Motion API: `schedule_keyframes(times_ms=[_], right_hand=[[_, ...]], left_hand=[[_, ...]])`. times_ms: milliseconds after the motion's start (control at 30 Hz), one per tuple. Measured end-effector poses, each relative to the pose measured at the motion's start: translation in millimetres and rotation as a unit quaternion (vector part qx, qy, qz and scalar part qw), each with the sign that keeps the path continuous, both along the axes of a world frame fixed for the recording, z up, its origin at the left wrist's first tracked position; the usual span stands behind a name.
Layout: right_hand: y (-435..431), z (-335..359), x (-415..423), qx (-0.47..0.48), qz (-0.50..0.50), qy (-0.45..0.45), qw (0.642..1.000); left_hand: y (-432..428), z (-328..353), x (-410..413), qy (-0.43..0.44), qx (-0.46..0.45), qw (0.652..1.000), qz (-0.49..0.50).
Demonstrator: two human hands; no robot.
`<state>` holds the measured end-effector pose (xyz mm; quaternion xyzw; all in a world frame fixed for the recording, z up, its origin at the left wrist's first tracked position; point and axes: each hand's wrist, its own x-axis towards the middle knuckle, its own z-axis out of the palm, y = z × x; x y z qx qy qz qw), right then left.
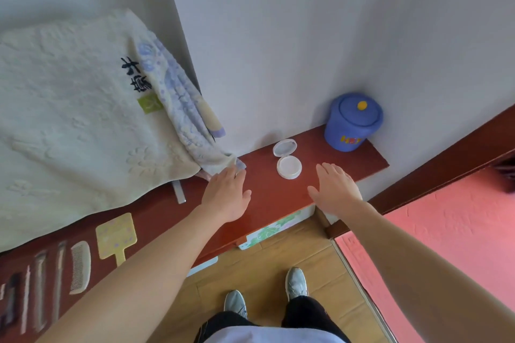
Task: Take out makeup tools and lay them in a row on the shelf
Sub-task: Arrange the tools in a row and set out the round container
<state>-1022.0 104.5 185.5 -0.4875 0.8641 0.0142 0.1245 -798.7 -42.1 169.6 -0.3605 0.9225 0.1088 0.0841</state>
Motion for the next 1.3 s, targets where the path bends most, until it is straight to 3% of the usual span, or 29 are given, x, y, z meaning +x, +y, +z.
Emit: schedule_keyframes(times_ms=[367,600,1033,1300], right_hand=[[-68.2,-72.8,-74.9,0.038,0.105,-0.055,0.992],[-84.1,-102.5,-83.6,0.003,0.108,-0.085,0.990],[-88.8,-110.2,-82.0,-0.023,0.151,-0.088,0.984],[-90.9,-112.5,-79.1,-0.050,0.127,-0.149,0.979]], left_hand=[[11.0,-60.6,-80.1,-0.060,0.077,0.991,0.087],[10.1,-72.5,-95.4,-0.066,0.086,0.985,0.135],[13.6,-73.7,-98.0,-0.053,0.097,0.980,0.164],[15.2,-74.8,-95.2,-0.041,0.091,0.982,0.162]])
